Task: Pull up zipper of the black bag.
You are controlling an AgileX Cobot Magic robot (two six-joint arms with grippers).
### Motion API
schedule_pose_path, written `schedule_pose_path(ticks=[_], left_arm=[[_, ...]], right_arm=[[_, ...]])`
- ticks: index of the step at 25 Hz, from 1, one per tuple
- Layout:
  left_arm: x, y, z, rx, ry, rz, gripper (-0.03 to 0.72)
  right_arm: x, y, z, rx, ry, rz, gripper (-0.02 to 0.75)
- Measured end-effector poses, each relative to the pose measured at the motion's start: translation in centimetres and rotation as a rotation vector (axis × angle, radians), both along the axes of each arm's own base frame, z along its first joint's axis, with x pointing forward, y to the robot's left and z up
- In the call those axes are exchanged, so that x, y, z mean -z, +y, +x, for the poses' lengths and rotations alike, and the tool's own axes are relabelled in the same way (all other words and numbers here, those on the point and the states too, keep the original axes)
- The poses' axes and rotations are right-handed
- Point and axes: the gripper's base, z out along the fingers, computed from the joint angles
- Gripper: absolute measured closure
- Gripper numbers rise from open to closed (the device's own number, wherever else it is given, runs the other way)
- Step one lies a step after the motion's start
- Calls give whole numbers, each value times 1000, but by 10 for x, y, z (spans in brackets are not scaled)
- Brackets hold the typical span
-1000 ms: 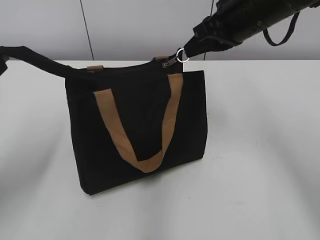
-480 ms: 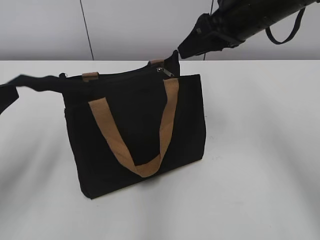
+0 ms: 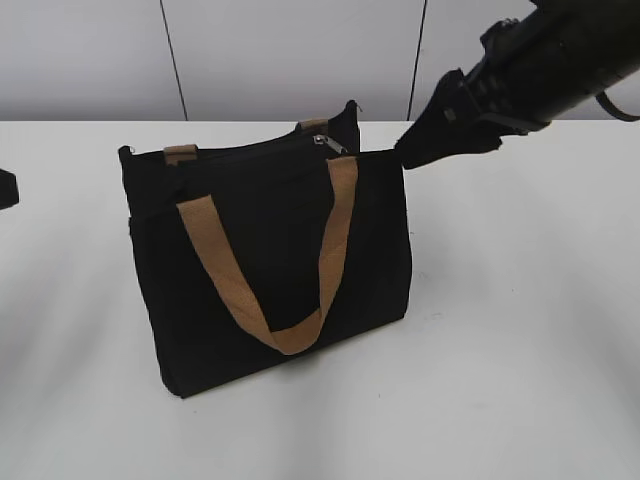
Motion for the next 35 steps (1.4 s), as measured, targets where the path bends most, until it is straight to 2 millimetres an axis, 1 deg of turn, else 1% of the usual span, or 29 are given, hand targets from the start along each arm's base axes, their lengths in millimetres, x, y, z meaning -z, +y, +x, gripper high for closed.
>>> schedule_pose_path(ticks=[3,5,10,12,17,22,23,27,29,32,35], left_arm=[[-7,0,-4,7,100,22,176],[-10,1,-9,31,146,46,191],[-17,3,-30,96,186,69,204],[-25,7,-44,113,143,73,204],[-36,14,-67,128,70,86,204],[-32,21,-89,128,12,79,204],[-31,22,-92,128,2,77,204],[-27,26,-107,127,-47,68,205],[-24,28,-114,125,-72,67,205],[-23,32,-123,119,-117,76,205],[-24,35,-128,112,-155,88,206]], right_arm=[[-2,-8,-22,17,-25,-13,326],[-7,-13,-38,28,-50,-21,326],[-10,-30,-80,78,-73,-72,326],[-13,-37,-98,108,-89,-82,326],[-19,-54,-145,176,-163,-90,326],[-28,-70,-196,254,-305,-13,326],[-26,-72,-204,266,-322,-3,326],[-20,-83,-235,317,-370,21,326],[-20,-89,-250,361,-394,32,330],[-17,-99,-267,416,-399,5,336],[-11,-107,-279,454,-376,-37,337]])
